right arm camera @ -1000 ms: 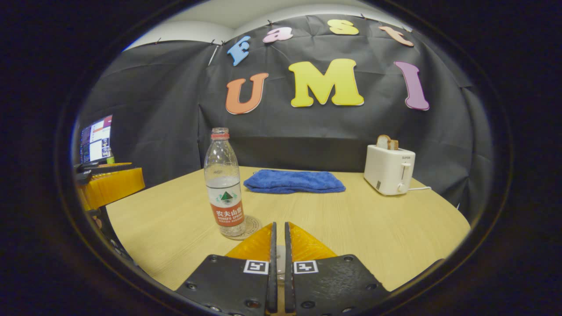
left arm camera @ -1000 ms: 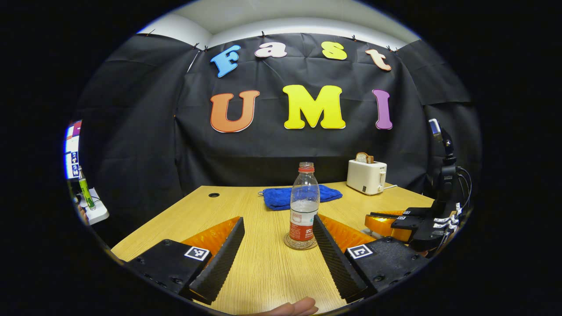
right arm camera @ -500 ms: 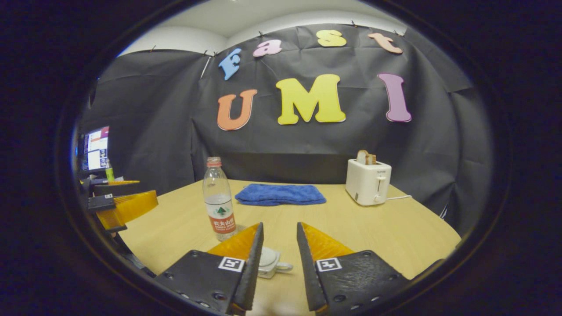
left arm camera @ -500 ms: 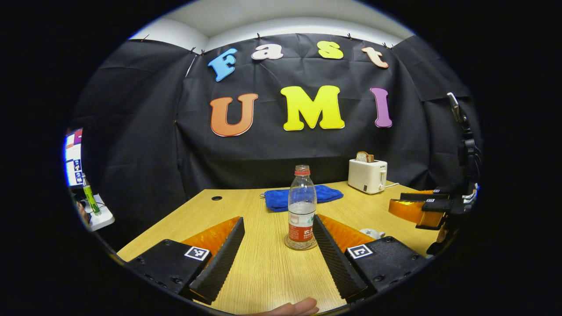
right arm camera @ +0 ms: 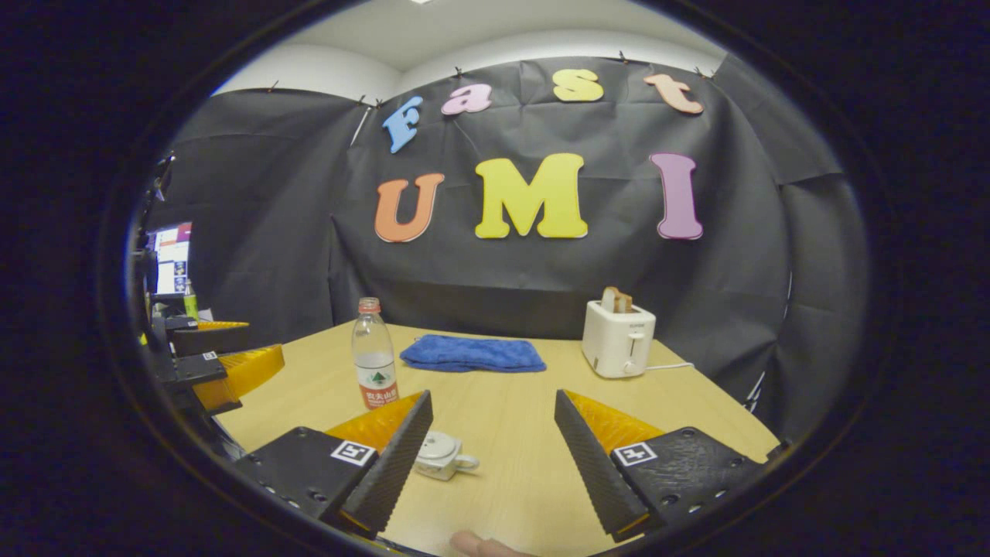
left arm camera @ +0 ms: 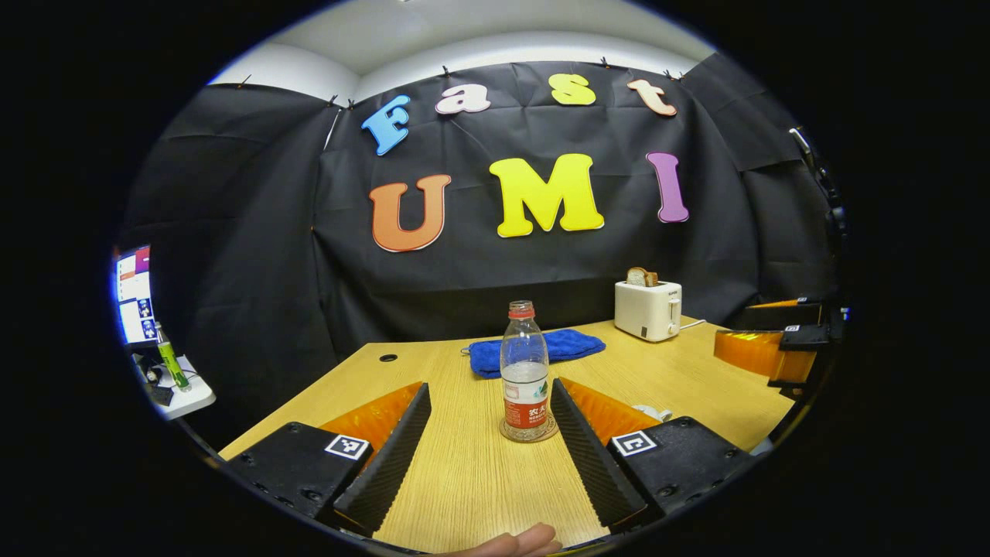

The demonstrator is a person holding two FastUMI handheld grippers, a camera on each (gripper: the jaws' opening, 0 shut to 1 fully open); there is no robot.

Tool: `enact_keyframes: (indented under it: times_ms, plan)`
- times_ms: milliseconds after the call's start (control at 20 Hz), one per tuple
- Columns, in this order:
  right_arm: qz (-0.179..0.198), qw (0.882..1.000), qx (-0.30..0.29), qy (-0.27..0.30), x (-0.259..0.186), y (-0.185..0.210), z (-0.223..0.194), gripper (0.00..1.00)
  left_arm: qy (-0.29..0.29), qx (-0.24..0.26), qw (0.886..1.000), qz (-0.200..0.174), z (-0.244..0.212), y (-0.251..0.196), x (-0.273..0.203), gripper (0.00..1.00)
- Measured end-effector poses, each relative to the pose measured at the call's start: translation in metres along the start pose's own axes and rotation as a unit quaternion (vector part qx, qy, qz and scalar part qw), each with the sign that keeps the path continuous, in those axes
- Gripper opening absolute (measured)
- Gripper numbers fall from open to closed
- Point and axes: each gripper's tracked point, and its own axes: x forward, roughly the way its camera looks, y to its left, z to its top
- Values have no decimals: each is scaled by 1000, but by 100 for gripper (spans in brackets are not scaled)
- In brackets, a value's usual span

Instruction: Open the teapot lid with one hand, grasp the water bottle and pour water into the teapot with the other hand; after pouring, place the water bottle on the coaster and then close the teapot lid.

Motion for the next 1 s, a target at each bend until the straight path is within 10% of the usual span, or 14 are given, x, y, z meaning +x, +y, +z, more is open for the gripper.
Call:
enact_keyframes:
  times_ms: [1000]
  plan:
    - [-58,998,28,-28,-60,-80,3,95,-12,-27,999,44,11,7,-12,98]
